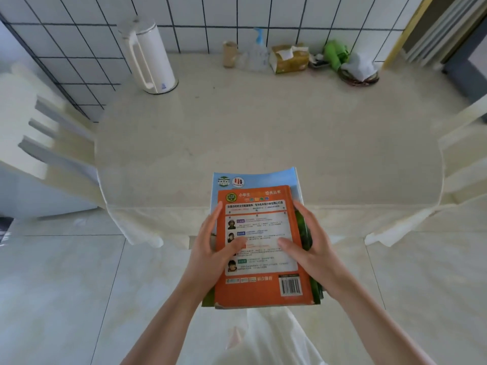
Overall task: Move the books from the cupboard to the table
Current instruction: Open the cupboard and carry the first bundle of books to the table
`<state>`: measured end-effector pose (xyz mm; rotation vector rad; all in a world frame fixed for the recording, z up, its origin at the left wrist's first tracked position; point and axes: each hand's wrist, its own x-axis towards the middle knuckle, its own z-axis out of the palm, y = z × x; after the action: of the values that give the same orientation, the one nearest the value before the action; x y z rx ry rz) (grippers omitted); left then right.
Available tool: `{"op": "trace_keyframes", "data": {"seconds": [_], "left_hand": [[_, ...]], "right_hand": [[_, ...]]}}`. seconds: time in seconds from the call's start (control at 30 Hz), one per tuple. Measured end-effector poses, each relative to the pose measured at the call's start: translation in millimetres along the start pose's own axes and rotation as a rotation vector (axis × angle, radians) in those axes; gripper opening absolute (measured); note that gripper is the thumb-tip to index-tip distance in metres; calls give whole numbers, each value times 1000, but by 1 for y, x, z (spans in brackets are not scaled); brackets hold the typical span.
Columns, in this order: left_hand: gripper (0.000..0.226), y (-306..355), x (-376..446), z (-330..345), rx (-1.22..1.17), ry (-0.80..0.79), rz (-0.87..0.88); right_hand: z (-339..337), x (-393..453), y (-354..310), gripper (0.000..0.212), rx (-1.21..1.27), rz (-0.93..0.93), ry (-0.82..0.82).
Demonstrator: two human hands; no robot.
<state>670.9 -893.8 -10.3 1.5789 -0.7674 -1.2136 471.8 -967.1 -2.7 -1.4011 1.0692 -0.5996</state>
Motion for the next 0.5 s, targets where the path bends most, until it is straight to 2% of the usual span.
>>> {"op": "trace_keyframes", "data": {"seconds": [0.17,0.37,0.5], "left_hand": [[73,20,64,10,-30,58,-25],[68,49,131,20,-130,108,-56],[72,57,167,13,-142,158,-44]], "right_hand": [[-22,72,-16,85,-10,22,-54],[-48,155,-42,113,55,170,-101],[-52,205,-54,104,183,313,-78]]}}
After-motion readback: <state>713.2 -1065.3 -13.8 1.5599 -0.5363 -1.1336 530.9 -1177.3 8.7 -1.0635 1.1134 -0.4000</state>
